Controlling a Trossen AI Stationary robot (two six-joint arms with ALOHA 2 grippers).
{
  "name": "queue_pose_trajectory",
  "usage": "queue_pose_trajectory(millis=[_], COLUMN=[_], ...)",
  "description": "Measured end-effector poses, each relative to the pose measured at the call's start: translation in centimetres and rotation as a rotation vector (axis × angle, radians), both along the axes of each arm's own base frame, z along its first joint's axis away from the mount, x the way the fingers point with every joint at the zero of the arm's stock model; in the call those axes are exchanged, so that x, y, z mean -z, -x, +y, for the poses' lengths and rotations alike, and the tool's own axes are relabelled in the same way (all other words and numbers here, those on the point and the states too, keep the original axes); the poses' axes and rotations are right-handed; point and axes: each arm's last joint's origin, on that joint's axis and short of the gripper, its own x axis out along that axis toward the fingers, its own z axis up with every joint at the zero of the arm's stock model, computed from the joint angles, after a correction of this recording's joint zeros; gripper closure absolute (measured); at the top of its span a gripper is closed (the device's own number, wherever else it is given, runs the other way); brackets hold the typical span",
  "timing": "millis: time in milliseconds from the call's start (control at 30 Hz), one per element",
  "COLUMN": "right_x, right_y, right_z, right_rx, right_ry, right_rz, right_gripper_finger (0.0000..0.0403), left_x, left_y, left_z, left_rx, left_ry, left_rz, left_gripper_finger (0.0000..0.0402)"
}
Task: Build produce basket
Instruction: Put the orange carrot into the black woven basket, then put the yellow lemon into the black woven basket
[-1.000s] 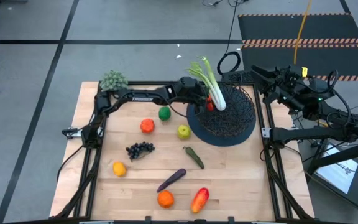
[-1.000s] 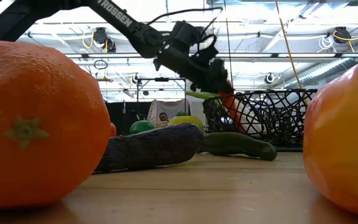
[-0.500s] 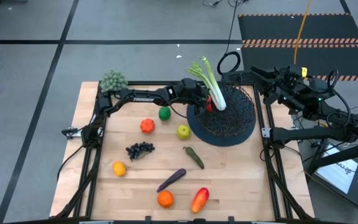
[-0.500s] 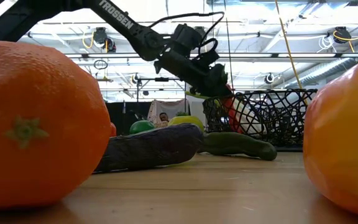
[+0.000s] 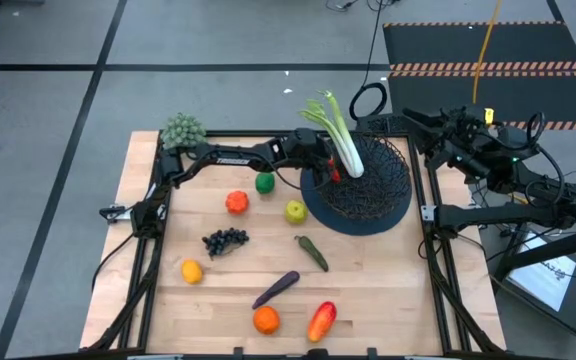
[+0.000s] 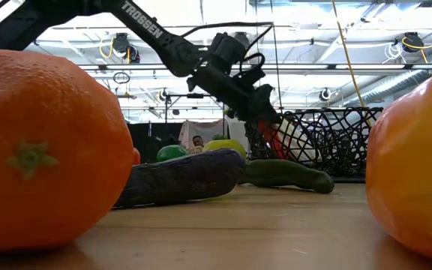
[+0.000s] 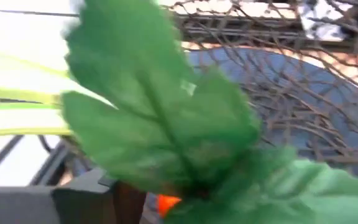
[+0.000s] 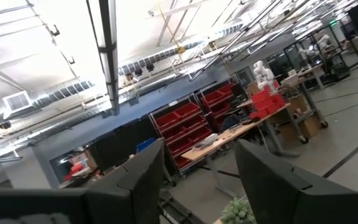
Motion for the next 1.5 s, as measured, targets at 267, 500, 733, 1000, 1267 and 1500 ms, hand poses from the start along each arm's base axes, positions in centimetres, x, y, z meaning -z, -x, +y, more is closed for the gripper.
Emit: queue_pose_trajectory(millis=[267,500,733,1000,1267,1500], right_x=[0.1,0.1,0.1,0.3,0.5,0.8], right_y=[0.0,-0.1,-0.1,-0.1,-0.2,-0.3], right_z=[0.0,0.1,0.1,0.0,0.0,0.0], right_rx=[-0.005,-0.026,-0.030,-0.030,-0.029,-0.030], right_ry=[-0.004,-0.002,-0.014,-0.016,-0.020,-0.031], right_rz=[0.007,0.007,0.008,0.023,0.046,0.074], right_gripper_finger=[0.0209,0.0209,0.0209,0.0209,0.0209,0.0209], left_x=[-1.8,-4.5,-7.8,-15.4,-21.3,-24.8], left_y=[-0.5,-1.0,-1.3,-0.3,3.3,7.3], left_z=[0.5,1.0,1.1,1.2,2.3,2.2], left_rx=[-0.037,-0.033,-0.019,-0.051,-0.176,-0.244], left_ry=[-0.046,-0.099,-0.192,-0.222,-0.179,-0.136], left_rz=[-0.039,-0.047,0.041,0.069,0.019,0.012], left_gripper_finger=[0.0124,0.0123,0.0123,0.0124,0.0124,0.0124])
